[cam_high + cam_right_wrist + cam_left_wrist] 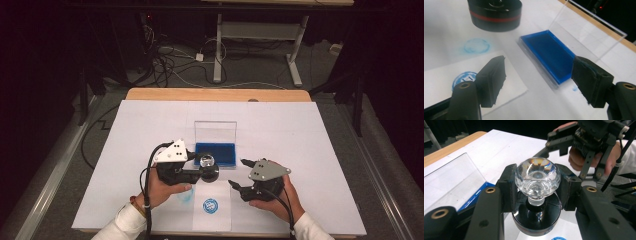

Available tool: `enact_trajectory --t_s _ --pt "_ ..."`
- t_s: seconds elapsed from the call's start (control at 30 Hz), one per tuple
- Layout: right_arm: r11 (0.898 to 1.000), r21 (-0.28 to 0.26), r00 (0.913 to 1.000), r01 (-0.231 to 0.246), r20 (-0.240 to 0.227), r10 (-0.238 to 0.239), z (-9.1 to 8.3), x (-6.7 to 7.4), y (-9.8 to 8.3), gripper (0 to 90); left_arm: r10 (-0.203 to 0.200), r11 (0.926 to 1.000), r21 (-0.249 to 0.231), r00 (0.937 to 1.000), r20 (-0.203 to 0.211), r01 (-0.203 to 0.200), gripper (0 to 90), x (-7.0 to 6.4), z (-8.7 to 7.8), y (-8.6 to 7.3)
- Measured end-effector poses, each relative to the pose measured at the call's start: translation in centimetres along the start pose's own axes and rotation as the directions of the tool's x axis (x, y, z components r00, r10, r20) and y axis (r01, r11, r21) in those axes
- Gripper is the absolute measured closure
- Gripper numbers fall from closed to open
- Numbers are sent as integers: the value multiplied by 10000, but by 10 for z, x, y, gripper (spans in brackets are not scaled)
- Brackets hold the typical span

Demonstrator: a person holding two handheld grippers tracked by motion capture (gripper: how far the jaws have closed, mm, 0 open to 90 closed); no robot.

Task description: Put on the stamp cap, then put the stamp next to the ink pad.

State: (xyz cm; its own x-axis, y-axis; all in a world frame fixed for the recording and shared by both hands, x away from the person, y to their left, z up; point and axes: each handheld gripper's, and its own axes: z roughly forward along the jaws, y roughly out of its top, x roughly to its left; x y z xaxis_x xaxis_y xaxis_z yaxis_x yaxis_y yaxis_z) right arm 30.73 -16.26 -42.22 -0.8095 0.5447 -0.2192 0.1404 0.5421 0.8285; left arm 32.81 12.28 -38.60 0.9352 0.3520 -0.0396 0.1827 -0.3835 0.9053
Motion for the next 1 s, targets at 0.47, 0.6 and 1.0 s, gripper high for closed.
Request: enact_trajectory --t_s 0.47,0.6,1.0 --pt "9998 -222 9960 -8 892 27 -34 -10 -9 270 287 9994 183 9984 -481 -278 544 4 -10 1" --pt "9999 -146 9938 -3 1107 20 -44 -12 -17 268 334 9993 158 9973 -659 -324 544 5 -15 2" --pt "9995 99 9860 -304 1645 284 -71 -16 -45 262 307 9995 80 9900 -1376 -299 544 16 -33 4"
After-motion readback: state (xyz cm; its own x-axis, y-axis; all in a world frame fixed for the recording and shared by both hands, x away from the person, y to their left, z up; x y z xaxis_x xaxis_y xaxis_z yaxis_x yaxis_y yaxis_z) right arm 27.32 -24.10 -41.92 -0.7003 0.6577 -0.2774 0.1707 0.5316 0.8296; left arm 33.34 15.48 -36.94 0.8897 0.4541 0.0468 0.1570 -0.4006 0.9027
